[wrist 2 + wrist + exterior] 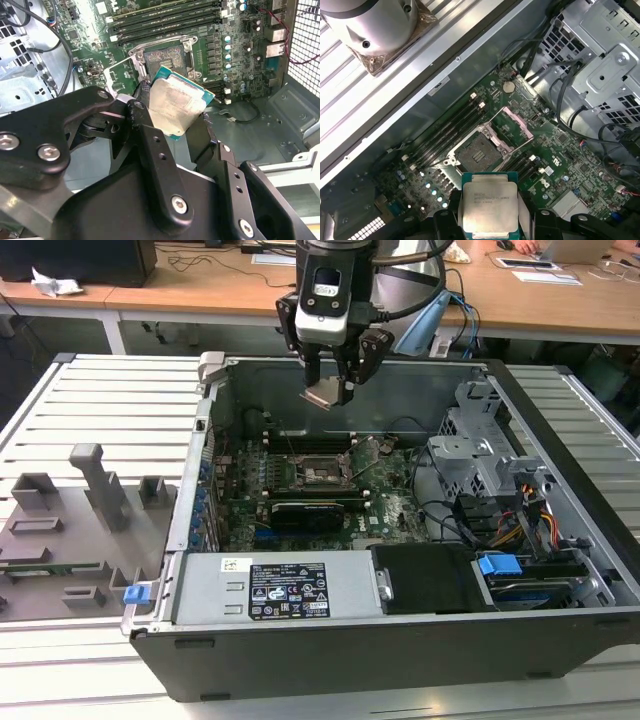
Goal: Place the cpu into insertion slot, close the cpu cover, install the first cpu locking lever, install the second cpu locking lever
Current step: 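Place the cpu into insertion slot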
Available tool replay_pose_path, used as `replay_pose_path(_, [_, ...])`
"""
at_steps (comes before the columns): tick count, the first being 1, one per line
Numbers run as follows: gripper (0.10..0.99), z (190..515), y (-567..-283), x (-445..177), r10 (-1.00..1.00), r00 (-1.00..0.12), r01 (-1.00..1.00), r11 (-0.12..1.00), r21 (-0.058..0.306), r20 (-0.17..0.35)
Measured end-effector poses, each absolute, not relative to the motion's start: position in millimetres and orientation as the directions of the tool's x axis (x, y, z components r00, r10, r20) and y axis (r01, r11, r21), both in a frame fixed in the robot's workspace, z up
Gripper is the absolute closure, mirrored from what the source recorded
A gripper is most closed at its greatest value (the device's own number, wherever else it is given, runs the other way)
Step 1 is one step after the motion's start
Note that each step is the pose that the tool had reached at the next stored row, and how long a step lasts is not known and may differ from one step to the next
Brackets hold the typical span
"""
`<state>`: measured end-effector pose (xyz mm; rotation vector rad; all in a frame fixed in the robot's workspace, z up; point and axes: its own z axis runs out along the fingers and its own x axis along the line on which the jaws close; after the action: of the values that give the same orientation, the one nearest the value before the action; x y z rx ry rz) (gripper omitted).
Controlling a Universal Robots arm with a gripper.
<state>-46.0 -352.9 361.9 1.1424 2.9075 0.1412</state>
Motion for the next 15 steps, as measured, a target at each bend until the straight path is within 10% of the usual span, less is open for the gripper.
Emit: replay_pose_path(15, [0.557,356.7,-352.9,-46.0,0.754,-0.656,0.753,0.652,0.089,0.019])
